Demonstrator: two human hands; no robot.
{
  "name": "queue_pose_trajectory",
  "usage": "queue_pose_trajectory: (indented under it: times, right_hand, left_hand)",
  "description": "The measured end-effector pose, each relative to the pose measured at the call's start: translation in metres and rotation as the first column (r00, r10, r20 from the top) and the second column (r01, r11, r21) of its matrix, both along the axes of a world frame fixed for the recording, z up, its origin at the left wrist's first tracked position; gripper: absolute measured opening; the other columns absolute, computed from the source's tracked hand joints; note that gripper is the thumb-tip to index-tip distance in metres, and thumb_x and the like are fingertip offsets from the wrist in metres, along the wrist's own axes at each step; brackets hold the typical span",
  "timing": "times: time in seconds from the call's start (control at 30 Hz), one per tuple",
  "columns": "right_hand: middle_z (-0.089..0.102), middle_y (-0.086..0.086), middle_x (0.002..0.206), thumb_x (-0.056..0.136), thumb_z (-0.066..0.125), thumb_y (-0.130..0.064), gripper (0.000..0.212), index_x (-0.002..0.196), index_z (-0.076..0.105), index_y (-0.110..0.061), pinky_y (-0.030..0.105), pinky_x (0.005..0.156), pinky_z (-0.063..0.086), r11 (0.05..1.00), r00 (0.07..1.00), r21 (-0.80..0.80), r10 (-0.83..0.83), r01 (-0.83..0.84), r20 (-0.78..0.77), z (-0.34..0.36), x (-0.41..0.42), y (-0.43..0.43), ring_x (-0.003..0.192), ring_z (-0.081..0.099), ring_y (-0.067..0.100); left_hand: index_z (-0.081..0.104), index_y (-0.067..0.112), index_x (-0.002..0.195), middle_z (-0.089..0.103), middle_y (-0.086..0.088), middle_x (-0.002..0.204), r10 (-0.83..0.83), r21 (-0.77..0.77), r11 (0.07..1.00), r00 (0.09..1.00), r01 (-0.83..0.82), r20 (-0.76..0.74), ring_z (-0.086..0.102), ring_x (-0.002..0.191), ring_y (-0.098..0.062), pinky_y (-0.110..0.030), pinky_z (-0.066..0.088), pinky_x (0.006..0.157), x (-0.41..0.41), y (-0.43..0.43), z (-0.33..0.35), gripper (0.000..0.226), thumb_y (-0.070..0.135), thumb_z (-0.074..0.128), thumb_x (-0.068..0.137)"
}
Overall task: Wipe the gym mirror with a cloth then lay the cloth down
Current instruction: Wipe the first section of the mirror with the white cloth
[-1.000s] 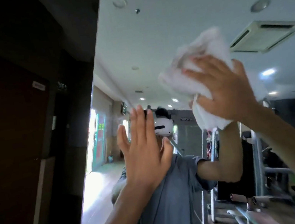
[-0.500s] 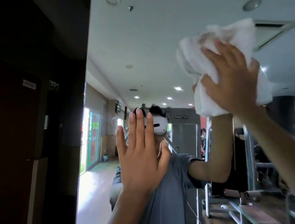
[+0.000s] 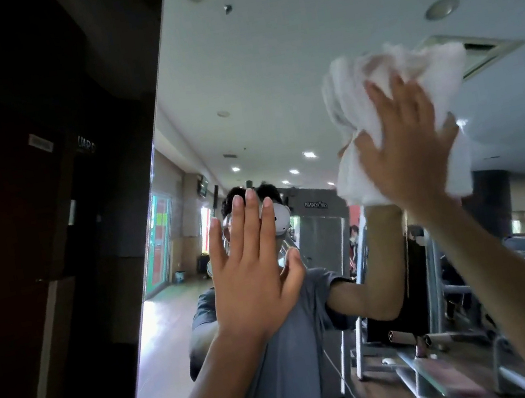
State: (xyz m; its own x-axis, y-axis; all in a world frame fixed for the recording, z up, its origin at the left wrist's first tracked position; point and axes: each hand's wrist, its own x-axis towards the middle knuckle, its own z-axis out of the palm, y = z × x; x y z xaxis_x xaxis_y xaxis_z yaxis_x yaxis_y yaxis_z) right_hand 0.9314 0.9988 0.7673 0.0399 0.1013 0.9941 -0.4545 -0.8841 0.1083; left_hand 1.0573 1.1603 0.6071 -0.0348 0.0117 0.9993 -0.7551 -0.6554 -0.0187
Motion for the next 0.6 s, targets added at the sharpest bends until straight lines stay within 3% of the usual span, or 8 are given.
queue_pose_trajectory:
  times: [0.03, 0.1, 0.17, 0.23, 0.33, 0.4, 0.5, 0.6]
  right_hand:
    - [0.021, 0.002, 0.164, 0.091, 0.030, -0.053, 0.069, 0.155, 0.026, -0.029, 0.063, 0.109, 0.022, 1.000, 1.000, 0.010, -0.015, 0.015, 0.006, -0.016, 0.009, 0.011, 0.149, 0.022, 0.026]
    - [0.021, 0.004, 0.164, 0.088, 0.035, -0.052, 0.072, 0.155, 0.027, -0.029, 0.061, 0.107, 0.023, 0.978, 0.989, -0.206, -0.050, 0.021, -0.136, -0.052, 0.020, 0.026, 0.149, 0.023, 0.026]
    - [0.024, 0.004, 0.163, 0.084, 0.044, -0.052, 0.074, 0.153, 0.030, -0.031, 0.055, 0.105, 0.025, 0.843, 0.933, -0.532, -0.127, -0.077, -0.336, -0.071, 0.015, 0.022, 0.149, 0.026, 0.025]
    - [0.026, 0.003, 0.162, 0.081, 0.048, -0.052, 0.073, 0.151, 0.032, -0.034, 0.051, 0.104, 0.025, 0.713, 0.856, -0.675, -0.219, -0.187, -0.468, -0.050, 0.000, 0.004, 0.147, 0.028, 0.023]
    - [0.036, 0.005, 0.157, 0.079, 0.046, -0.049, 0.072, 0.148, 0.033, -0.035, 0.062, 0.104, 0.028, 0.811, 0.889, -0.576, -0.187, -0.101, -0.419, -0.005, -0.016, -0.021, 0.142, 0.032, 0.023]
    - [0.037, 0.006, 0.157, 0.085, 0.041, -0.048, 0.065, 0.148, 0.035, -0.034, 0.064, 0.105, 0.031, 0.955, 0.975, -0.293, -0.018, -0.049, -0.222, 0.006, -0.018, -0.019, 0.143, 0.033, 0.025]
    - [0.022, 0.002, 0.164, 0.091, 0.032, -0.052, 0.068, 0.155, 0.027, -0.030, 0.060, 0.110, 0.021, 1.000, 1.000, -0.012, -0.019, 0.019, 0.012, -0.019, 0.007, 0.007, 0.149, 0.024, 0.026]
    - [0.023, 0.003, 0.164, 0.087, 0.039, -0.052, 0.071, 0.154, 0.027, -0.032, 0.055, 0.108, 0.020, 0.892, 0.950, -0.451, -0.121, -0.024, -0.289, -0.048, 0.011, 0.010, 0.149, 0.025, 0.026]
  left_hand:
    - [0.035, 0.005, 0.154, 0.026, -0.014, 0.163, -0.004, -0.004, 1.000, 1.000, 0.004, 0.003, 0.020, 0.153, -0.028, -0.056, 0.017, 0.122, 0.000, 0.000, 0.000, 0.069, 0.039, 0.045, 0.095]
    - [0.040, 0.004, 0.152, 0.030, -0.015, 0.162, -0.014, -0.006, 1.000, 1.000, 0.014, 0.011, 0.022, 0.153, -0.028, -0.055, 0.017, 0.122, 0.000, 0.000, 0.000, 0.067, 0.038, 0.047, 0.095]
    - [0.048, 0.002, 0.146, 0.038, -0.016, 0.158, -0.023, -0.001, 1.000, 1.000, 0.023, 0.021, 0.023, 0.152, -0.029, -0.056, 0.016, 0.122, 0.001, 0.001, -0.001, 0.062, 0.037, 0.051, 0.094]
    - [0.047, 0.001, 0.146, 0.037, -0.017, 0.159, -0.015, 0.002, 1.000, 0.999, 0.015, 0.033, 0.023, 0.152, -0.030, -0.058, 0.018, 0.122, 0.001, 0.002, -0.002, 0.064, 0.037, 0.053, 0.094]
    - [0.040, 0.003, 0.152, 0.029, -0.015, 0.162, 0.000, -0.003, 1.000, 0.999, 0.000, 0.035, 0.023, 0.152, -0.029, -0.060, 0.022, 0.119, 0.001, 0.002, -0.002, 0.067, 0.040, 0.044, 0.096]
    - [0.036, 0.005, 0.154, 0.028, -0.014, 0.163, 0.002, 0.000, 1.000, 1.000, -0.002, 0.029, 0.022, 0.153, -0.028, -0.059, 0.023, 0.119, 0.001, 0.002, -0.002, 0.068, 0.041, 0.041, 0.096]
    - [0.034, 0.006, 0.155, 0.026, -0.013, 0.164, 0.016, 0.003, 1.000, 1.000, -0.016, 0.016, 0.020, 0.153, -0.027, -0.057, 0.021, 0.121, 0.002, 0.002, -0.003, 0.068, 0.042, 0.039, 0.097]
    - [0.037, 0.005, 0.154, 0.026, -0.014, 0.163, 0.015, 0.020, 1.000, 1.000, -0.015, 0.002, 0.019, 0.154, -0.027, -0.056, 0.018, 0.122, 0.002, 0.004, -0.004, 0.067, 0.042, 0.039, 0.097]
